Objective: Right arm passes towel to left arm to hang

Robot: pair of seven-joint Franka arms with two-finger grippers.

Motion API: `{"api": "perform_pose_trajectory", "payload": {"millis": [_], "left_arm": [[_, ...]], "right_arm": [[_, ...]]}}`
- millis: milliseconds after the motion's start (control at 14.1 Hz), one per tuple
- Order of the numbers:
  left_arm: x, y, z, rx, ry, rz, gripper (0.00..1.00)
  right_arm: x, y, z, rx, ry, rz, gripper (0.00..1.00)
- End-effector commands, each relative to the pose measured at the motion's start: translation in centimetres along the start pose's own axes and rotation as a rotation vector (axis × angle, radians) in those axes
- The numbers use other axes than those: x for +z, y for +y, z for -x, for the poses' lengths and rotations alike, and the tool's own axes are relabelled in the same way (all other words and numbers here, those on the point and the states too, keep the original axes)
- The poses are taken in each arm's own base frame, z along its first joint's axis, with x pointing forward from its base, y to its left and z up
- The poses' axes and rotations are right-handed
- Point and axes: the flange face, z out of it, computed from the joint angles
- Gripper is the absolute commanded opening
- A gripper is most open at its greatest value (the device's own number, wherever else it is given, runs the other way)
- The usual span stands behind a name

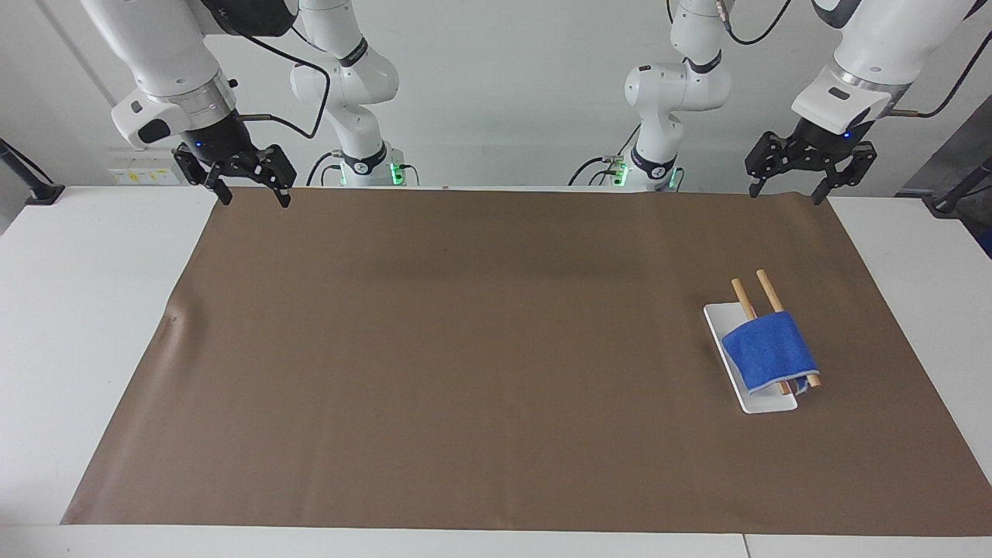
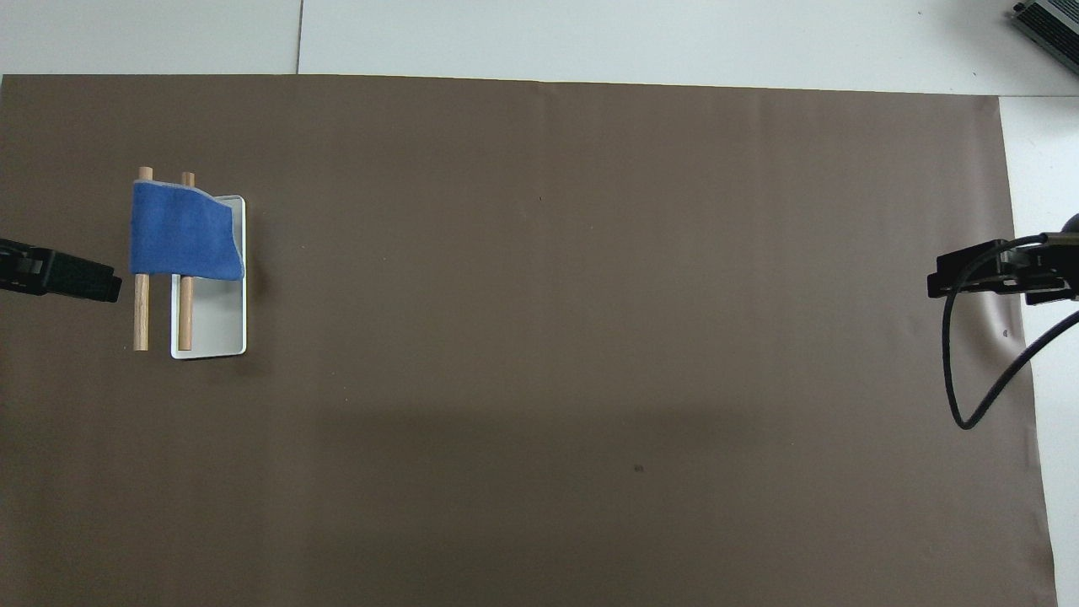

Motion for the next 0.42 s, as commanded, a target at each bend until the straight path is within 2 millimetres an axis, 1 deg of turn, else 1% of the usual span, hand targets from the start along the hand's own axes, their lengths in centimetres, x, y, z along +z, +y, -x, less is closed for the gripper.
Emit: {"api": "perform_pose_trajectory", "payload": {"millis": [0,354], "left_arm": [[0.12,0.00,1.09,0.006,-0.012,-0.008,1.00],[0.10,0.12,1.10,0.014,-0.010,-0.005,1.00]], "right_arm": [[0.02,0.53,0.05,-0.013,-0.004,-0.014,1.00],[0.20,0.55,0.13,-0.013,-0.007,-0.015,1.00]]}}
